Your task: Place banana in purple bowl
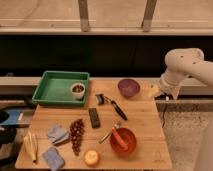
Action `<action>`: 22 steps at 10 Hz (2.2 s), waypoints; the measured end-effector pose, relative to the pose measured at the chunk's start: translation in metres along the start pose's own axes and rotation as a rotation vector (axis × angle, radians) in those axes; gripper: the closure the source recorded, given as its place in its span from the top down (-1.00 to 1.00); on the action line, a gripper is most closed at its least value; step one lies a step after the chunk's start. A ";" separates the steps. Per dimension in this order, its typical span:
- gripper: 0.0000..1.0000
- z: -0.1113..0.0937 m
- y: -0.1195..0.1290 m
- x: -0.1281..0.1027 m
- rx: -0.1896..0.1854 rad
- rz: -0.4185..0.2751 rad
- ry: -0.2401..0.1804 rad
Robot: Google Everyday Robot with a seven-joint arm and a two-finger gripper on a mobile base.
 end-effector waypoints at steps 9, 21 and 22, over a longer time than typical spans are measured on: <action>0.60 -0.009 0.207 -0.010 -0.092 -0.377 -0.053; 0.60 -0.014 0.281 -0.003 -0.161 -0.521 -0.084; 0.60 -0.014 0.309 -0.003 -0.168 -0.567 -0.090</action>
